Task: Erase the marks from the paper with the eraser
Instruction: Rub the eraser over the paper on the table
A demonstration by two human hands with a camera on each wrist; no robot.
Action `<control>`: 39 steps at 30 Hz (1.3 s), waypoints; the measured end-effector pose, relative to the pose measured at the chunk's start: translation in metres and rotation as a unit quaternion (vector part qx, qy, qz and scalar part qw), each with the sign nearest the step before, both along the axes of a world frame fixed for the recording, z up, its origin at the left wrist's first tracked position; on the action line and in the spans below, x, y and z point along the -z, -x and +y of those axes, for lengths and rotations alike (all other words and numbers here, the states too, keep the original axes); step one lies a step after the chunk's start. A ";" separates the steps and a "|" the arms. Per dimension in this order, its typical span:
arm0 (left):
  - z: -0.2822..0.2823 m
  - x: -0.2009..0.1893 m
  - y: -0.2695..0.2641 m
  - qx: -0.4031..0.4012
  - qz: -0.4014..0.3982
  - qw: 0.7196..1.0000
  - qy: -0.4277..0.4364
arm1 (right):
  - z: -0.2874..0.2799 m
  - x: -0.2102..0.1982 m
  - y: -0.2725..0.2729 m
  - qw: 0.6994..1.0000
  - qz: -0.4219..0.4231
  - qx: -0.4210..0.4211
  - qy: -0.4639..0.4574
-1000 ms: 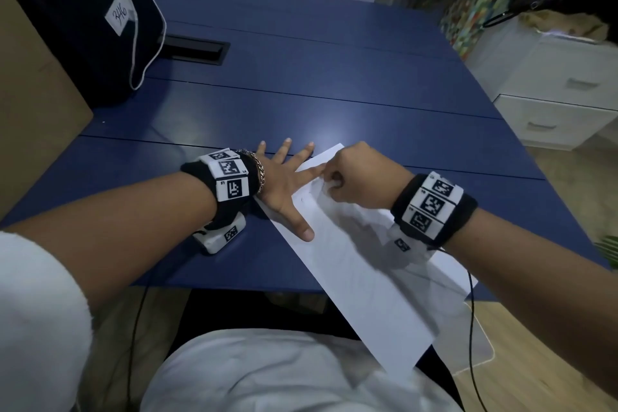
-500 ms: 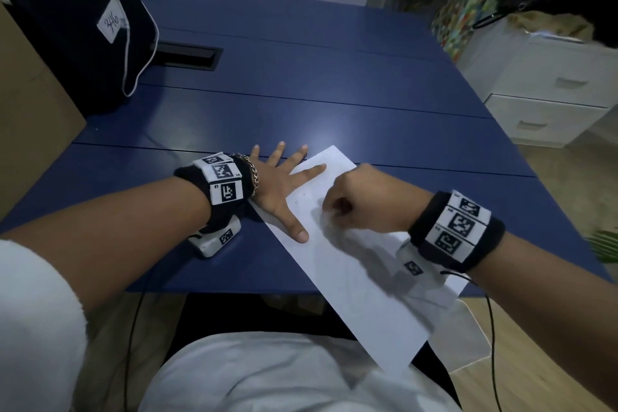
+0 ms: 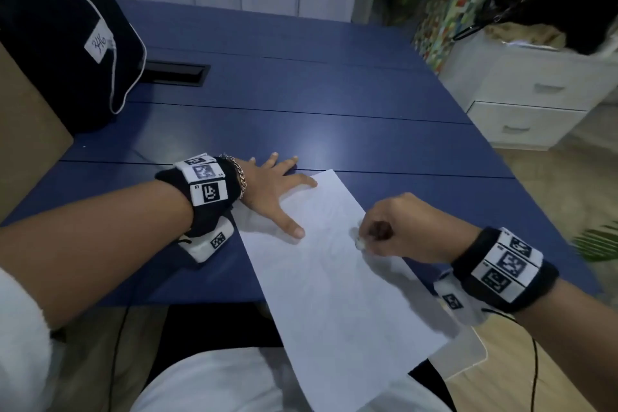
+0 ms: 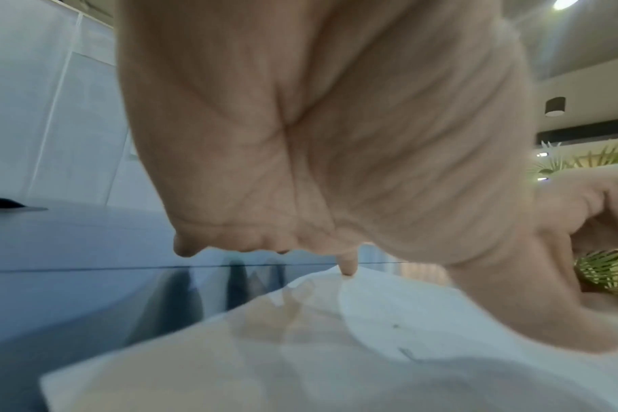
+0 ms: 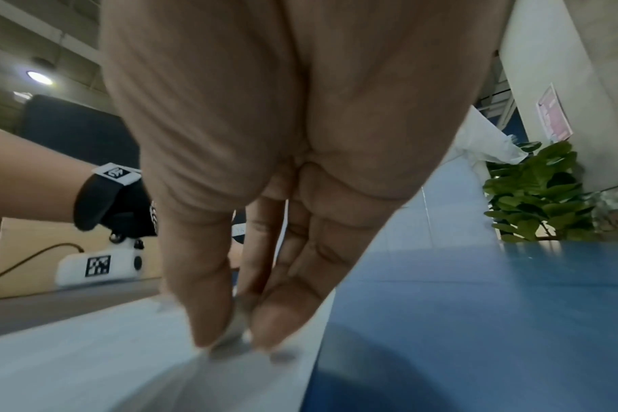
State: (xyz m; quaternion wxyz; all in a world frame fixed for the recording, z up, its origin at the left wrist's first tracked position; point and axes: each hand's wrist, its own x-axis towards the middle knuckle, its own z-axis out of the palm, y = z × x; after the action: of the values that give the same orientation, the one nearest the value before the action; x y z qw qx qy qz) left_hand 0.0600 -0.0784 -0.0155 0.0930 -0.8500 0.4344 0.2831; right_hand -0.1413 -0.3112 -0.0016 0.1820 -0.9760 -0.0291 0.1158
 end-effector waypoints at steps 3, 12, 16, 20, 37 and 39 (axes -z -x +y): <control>-0.007 0.006 0.009 -0.011 -0.013 1.000 0.002 | 0.007 -0.014 -0.010 0.998 0.055 -0.030 0.027; -0.009 0.018 0.013 -0.046 -0.031 0.998 -0.010 | 0.022 -0.011 -0.096 0.997 -0.063 0.014 0.042; -0.010 0.018 0.012 -0.047 -0.021 0.999 -0.013 | 0.032 -0.006 -0.101 0.997 -0.055 0.003 0.051; -0.009 0.019 0.011 -0.049 -0.024 0.998 -0.010 | 0.038 -0.016 -0.093 0.997 0.044 -0.059 0.034; -0.010 0.016 0.013 -0.050 -0.016 0.998 -0.027 | 0.029 -0.010 -0.101 0.999 -0.033 -0.004 0.029; -0.011 0.016 0.013 -0.050 -0.019 0.998 -0.030 | 0.030 -0.014 -0.092 0.998 0.033 -0.049 0.027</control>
State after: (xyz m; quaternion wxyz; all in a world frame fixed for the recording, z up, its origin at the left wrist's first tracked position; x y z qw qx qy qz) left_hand 0.0471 -0.0894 -0.0312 0.1126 -0.8727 0.3810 0.2838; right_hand -0.0495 -0.2809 0.0124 0.1503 -0.9737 -0.0682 0.1572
